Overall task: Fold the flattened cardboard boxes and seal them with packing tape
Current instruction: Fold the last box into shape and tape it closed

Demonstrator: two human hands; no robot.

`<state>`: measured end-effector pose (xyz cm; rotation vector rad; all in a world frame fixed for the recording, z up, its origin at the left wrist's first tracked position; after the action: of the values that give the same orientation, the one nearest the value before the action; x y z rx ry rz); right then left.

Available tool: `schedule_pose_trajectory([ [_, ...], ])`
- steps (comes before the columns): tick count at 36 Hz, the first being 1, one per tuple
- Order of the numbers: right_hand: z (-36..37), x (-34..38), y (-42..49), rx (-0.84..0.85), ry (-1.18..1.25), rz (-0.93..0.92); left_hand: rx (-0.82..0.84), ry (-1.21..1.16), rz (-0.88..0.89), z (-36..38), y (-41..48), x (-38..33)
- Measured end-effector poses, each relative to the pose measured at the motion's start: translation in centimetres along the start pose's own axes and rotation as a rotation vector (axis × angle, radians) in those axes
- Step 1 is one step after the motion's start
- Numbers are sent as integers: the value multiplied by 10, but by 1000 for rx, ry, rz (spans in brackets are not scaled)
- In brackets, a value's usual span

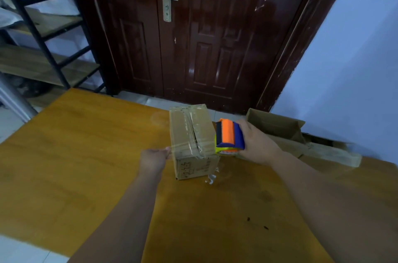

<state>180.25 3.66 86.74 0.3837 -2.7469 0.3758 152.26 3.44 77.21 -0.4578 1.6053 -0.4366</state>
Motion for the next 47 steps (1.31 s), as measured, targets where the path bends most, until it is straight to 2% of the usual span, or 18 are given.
schedule_pose_trajectory([
  [4,-10,-25,-9,-69,-13,63,-82,165,38,-19,0,1],
  [6,-14,-36,-15,-68,29,82,-33,176,55,-13,-1,0],
  [17,1,-60,-14,-7,49,147,30,12,119,-4,-9,5],
  [23,8,-68,-15,0,90,188,-9,-68,125,1,-10,15],
  [47,29,-74,-11,11,120,266,-95,-138,-9,-1,2,21],
])
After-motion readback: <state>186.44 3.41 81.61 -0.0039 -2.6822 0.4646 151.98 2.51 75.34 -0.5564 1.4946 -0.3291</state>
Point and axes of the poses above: each hand's wrist, its own y-axis towards the middle knuckle, its own z-axis out of the palm, x = y × z, the point moved 8 cm from there along y, towards the middle knuckle, and after that the axes turned 14 degrees about x, right-handed, at the moved point
